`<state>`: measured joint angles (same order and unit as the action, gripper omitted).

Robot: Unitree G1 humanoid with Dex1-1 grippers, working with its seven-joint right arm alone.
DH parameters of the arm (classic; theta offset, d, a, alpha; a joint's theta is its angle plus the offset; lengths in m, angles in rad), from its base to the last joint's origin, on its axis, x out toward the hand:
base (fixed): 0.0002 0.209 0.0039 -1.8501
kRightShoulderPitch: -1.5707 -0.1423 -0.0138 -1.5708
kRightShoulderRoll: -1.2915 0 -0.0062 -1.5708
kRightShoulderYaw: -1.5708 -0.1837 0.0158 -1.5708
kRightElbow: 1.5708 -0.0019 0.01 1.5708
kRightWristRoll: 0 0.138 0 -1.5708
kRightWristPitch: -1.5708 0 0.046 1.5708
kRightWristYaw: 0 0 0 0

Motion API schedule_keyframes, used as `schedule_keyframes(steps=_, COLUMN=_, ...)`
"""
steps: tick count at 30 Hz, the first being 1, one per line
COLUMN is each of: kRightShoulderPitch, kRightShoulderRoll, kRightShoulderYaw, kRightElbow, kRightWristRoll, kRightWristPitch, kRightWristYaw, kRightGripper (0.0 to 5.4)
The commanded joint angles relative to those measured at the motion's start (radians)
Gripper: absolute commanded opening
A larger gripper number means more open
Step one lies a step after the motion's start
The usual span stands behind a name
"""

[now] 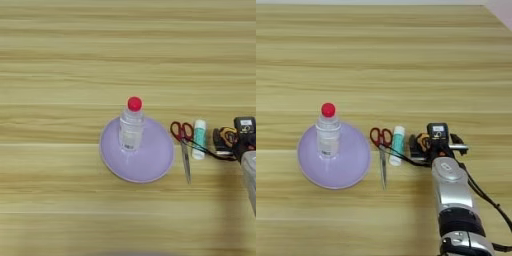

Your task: Move the objects on the table

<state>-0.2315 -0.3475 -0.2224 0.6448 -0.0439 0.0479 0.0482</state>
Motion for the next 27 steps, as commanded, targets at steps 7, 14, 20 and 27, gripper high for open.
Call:
schedule_keyframes(steps=7, kRightShoulderPitch=-0.093, kRightShoulderRoll=-0.054, kRightShoulderYaw=0.006, kRightElbow=0.029, kRightWristRoll=-0.017, kRightWristPitch=-0.053, kRightWristYaw=-0.017, kRightGripper=5.38)
schedule_keyframes(steps=14, kRightShoulderPitch=-0.11, kRightShoulderRoll=-0.061, kRightShoulderYaw=0.028, kRightElbow=0.073, kRightWristRoll=-0.03, kRightWristPitch=-0.062, kRightWristYaw=-0.012, kRightGripper=5.38)
schedule_keyframes(steps=20, kRightShoulderPitch=-0.139, kRightShoulderRoll=-0.08, kRightShoulderYaw=0.038, kRightElbow=0.141, kRightWristRoll=-0.048, kRightWristPitch=-0.062, kRightWristYaw=-0.018, kRightGripper=5.38)
schedule_keyframes(steps=27, kRightShoulderPitch=-0.172, kRightShoulderRoll=-0.097, kRightShoulderYaw=0.044, kRightElbow=0.211, kRightWristRoll=-0.056, kRightWristPitch=-0.054, kRightWristYaw=-0.023, kRightGripper=5.38)
